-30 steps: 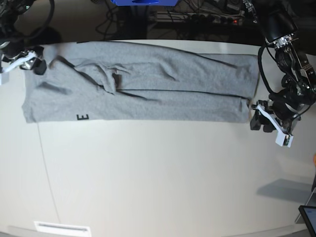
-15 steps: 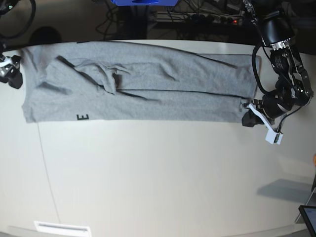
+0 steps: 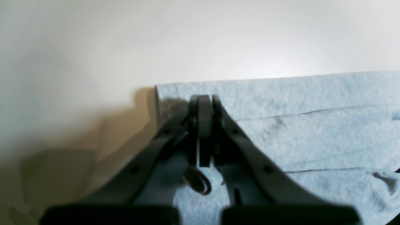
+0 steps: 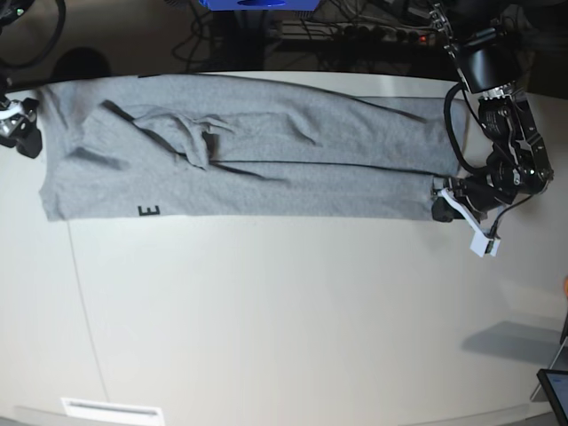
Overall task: Fold the T-shirt properly
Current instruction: 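Lower the left gripper to the folded shirt's corner and grasp it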
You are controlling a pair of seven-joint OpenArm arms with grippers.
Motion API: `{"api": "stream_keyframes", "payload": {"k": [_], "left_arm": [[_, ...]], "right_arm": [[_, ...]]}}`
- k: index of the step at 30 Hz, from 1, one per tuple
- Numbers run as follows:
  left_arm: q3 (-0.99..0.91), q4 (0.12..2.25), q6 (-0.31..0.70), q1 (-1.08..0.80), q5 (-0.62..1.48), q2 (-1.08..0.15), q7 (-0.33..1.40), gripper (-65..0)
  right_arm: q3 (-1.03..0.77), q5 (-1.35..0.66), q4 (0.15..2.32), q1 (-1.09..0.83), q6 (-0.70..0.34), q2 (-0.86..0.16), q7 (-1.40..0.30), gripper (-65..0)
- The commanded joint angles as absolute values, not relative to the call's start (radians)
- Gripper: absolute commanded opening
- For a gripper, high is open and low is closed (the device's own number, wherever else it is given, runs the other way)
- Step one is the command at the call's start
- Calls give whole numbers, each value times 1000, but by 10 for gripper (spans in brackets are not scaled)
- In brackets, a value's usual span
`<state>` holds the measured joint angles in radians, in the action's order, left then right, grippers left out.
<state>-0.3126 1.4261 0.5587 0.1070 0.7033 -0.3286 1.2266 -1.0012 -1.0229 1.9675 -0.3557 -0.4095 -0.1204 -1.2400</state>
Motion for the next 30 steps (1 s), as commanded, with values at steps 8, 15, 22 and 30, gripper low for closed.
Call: {"api": "stream_keyframes", "payload": {"k": [8,15,22,30], "left_arm": [[-314,1440,564,67,714,-358,1213,-650],[-226,1494,564,-7,723,-390,1213,-650],[-236,1747,564,-159,722,-424,1264,-650],[-334,1870,564,-222,716,-452,1262,-650]], "right_arm": [[-1006,-1044,1982,-358,-412,-134,-1225,-279],[-1006,-1044,1982,-358,-412,-134,-1225,-279],[-1006,-1044,1982,-357,-412,-134,-1225,-279],[-1006,-1044,1982,-351,-412,-134,-1225,-279]]}}
